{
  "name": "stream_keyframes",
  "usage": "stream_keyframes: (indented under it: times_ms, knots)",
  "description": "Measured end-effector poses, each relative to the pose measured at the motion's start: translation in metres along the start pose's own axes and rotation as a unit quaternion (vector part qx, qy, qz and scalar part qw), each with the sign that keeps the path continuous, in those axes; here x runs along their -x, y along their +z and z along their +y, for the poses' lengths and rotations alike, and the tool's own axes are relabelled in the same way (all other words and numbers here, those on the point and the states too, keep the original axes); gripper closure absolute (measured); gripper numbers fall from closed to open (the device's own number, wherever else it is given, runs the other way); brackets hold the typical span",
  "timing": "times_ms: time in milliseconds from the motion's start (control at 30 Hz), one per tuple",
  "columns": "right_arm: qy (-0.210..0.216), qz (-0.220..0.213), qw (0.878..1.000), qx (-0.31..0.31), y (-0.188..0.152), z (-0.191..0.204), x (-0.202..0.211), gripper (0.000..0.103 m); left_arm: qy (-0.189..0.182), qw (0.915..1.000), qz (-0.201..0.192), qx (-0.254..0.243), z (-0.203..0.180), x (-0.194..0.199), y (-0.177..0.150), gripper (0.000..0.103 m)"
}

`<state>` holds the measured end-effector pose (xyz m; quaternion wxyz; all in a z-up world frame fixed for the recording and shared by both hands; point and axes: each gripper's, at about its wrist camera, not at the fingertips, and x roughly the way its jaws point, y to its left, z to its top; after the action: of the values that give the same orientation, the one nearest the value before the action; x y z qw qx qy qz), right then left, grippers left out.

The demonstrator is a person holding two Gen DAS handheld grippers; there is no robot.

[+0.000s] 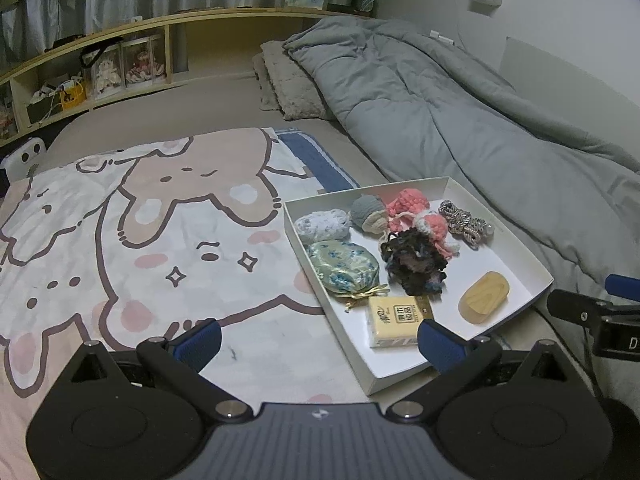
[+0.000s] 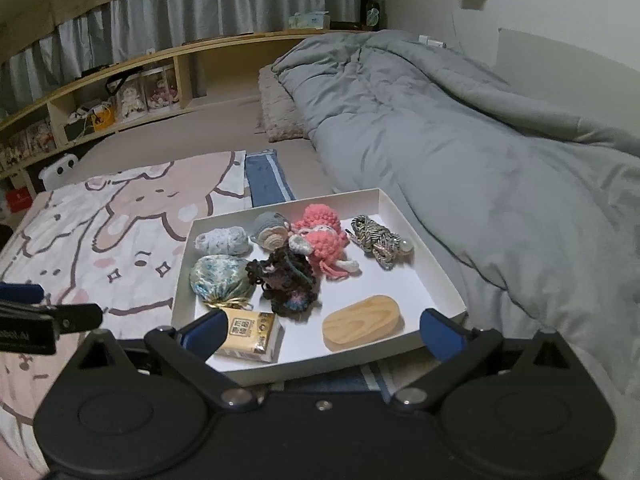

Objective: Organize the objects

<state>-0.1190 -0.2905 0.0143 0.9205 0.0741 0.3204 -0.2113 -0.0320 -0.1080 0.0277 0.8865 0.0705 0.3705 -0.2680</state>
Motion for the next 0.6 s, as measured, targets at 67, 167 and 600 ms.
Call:
stream_keyframes:
  times_ms: [67, 167, 600]
  knots:
    - [-0.003, -0.001, 1.000, 0.002, -0.004, 0.002, -0.002, 0.000, 0.009, 0.9999, -0.002, -0.007, 0.001, 0.000, -0.002, 0.000]
    - [-0.004, 0.004, 1.000, 0.009, -0.006, 0.006, -0.005, 0.000, 0.007, 0.9999, -0.002, -0.014, 0.002, -0.001, -0.004, 0.000]
    - [-0.021, 0.015, 1.000, 0.017, -0.009, 0.011, -0.010, 0.000, -0.004, 1.0000, 0.000, -0.008, 0.010, -0.006, -0.009, 0.000]
